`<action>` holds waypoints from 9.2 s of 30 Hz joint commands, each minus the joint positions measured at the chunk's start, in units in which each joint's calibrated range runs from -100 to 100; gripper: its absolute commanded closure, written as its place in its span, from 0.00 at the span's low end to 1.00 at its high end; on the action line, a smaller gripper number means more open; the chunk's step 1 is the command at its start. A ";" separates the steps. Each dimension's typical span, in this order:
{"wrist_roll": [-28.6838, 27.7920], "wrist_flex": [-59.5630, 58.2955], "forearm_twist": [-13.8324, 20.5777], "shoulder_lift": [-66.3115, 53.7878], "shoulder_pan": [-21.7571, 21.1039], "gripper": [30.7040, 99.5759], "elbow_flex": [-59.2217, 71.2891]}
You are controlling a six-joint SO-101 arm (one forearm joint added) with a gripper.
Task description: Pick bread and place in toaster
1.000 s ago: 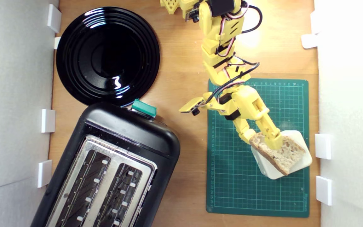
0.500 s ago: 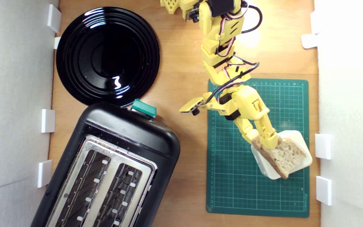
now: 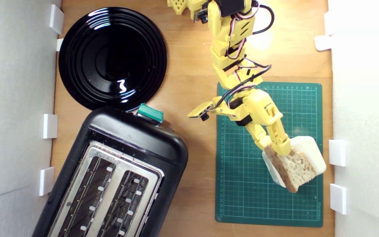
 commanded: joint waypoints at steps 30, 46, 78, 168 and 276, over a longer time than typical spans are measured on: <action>0.00 47.74 0.37 -63.67 2.55 0.61 -1.76; 5.60 78.11 -0.45 -79.97 6.17 0.61 -22.37; 40.08 93.21 -10.15 -70.07 31.47 0.60 -44.52; 43.06 97.48 -9.15 -34.30 45.74 0.60 -60.32; 25.01 105.93 -10.24 -131.89 13.42 0.80 56.43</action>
